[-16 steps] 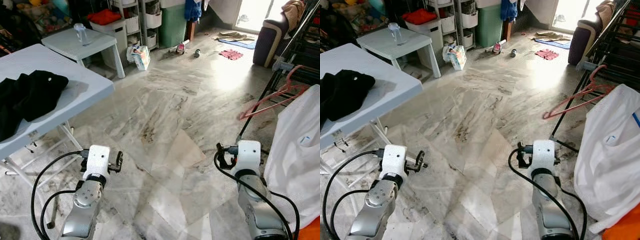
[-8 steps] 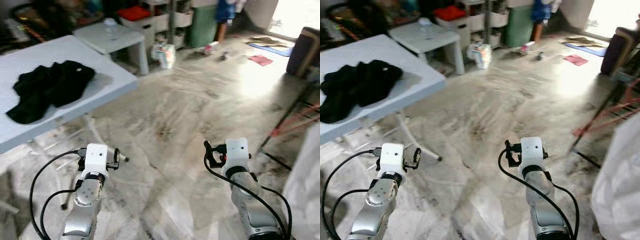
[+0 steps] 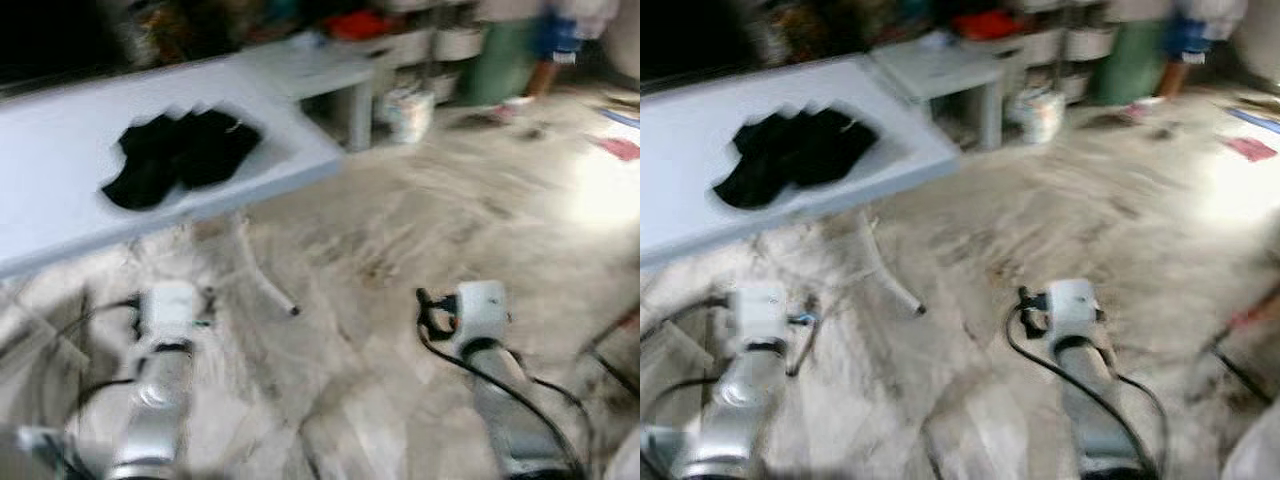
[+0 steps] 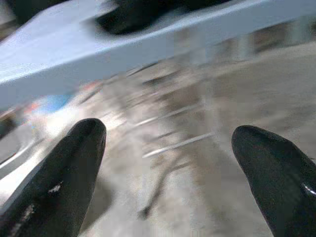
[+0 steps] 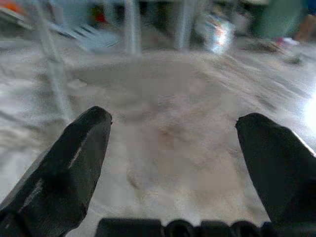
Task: Hang hanger
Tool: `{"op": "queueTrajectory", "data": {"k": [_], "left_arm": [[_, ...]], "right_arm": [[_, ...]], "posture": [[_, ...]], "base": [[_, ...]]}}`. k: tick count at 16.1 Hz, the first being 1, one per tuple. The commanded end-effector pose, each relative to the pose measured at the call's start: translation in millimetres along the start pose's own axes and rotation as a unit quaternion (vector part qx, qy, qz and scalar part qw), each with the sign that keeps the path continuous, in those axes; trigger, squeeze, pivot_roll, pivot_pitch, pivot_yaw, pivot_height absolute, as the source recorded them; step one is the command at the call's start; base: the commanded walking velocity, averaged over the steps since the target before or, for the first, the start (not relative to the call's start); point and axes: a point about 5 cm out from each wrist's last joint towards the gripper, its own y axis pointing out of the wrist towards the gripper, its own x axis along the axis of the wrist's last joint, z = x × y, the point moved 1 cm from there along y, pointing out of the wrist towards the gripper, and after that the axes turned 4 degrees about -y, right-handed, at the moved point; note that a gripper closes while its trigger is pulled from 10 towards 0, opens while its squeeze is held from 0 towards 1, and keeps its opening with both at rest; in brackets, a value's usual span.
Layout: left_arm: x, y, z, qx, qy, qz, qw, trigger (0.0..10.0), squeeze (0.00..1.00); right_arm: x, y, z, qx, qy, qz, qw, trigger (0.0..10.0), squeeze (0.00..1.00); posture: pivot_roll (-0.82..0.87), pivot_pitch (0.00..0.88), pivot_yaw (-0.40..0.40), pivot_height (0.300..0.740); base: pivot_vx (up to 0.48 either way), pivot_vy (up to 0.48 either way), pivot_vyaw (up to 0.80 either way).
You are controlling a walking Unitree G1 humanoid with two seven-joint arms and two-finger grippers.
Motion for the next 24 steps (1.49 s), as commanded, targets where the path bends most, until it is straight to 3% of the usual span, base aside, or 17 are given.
{"op": "queueTrajectory", "data": {"k": [1, 12, 24], "left_arm": [[2, 1.0, 1.6, 0.018, -0.011, 0.003, 1.000, 10.0, 0.00], [1, -1.9, -1.4, -0.010, -0.070, 0.017, 0.997, 10.0, 0.00], [2, -2.9, -7.9, -0.032, -0.103, 0.015, 0.994, 10.0, 0.00]], "right_arm": [[2, -1.5, -4.5, -0.003, -0.004, -0.004, 1.000, 10.0, 0.00], [5, -1.2, 2.1, 0.023, -0.009, -0.011, 1.000, 10.0, 0.00], [8, -0.9, 6.8, 0.046, -0.021, -0.019, 0.999, 10.0, 0.00]], "posture": [[0.02, 0.000, 0.009, 0.740], [0.02, 0.000, -0.001, 0.740], [0.01, 0.000, -0.009, 0.740]], "base": [[0.000, 0.000, 0.80], [0.000, 0.000, 0.77], [0.212, 0.000, 0.00]]}}
